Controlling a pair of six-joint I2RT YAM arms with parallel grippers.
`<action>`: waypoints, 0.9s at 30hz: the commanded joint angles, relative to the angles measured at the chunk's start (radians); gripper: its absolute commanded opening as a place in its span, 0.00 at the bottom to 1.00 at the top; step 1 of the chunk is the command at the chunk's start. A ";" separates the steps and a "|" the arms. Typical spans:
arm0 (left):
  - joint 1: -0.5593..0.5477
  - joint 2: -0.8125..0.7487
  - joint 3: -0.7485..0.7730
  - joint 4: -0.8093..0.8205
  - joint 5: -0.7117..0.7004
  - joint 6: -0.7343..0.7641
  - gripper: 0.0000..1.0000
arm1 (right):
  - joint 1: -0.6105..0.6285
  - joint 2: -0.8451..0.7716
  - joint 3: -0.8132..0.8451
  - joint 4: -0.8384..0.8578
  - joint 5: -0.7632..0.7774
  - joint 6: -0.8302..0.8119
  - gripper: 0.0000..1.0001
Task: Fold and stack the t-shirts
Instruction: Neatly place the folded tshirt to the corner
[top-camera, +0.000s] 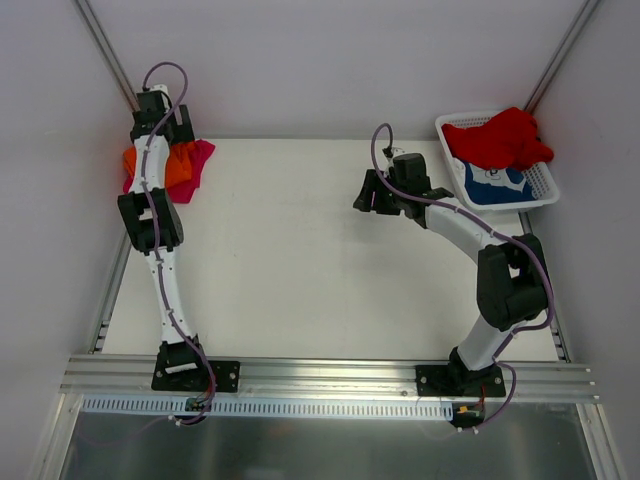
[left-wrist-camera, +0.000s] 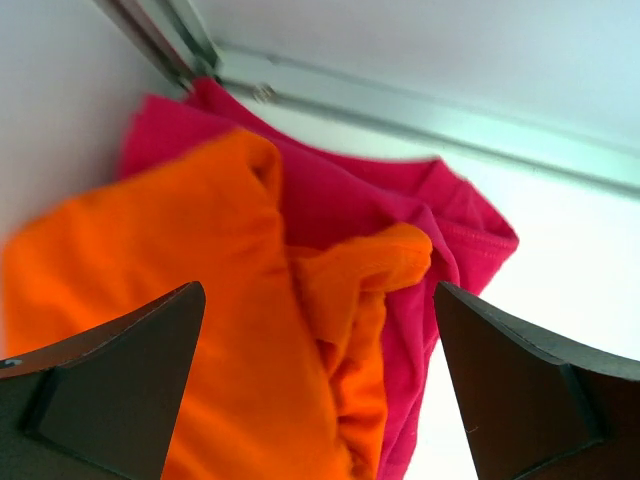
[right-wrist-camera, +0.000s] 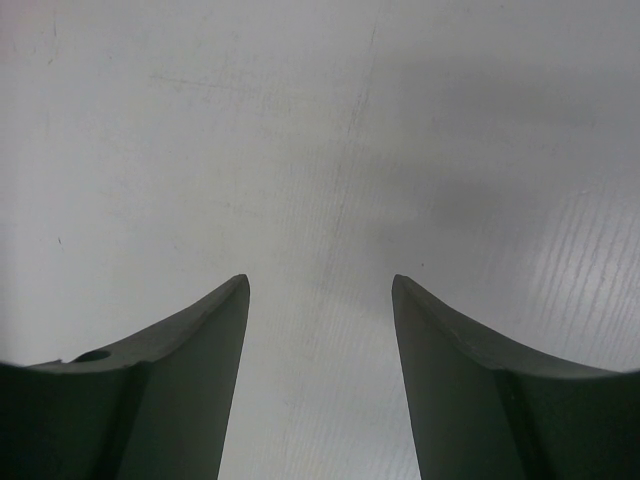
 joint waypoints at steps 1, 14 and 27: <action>0.004 0.040 -0.018 -0.010 0.005 -0.021 0.99 | 0.005 -0.020 -0.002 0.034 -0.008 0.008 0.63; 0.042 -0.053 -0.206 -0.002 0.057 -0.174 0.99 | 0.005 -0.016 0.004 0.037 -0.014 0.019 0.63; -0.080 -0.137 -0.294 -0.003 0.040 -0.161 0.99 | 0.015 -0.032 -0.019 0.048 -0.009 0.022 0.63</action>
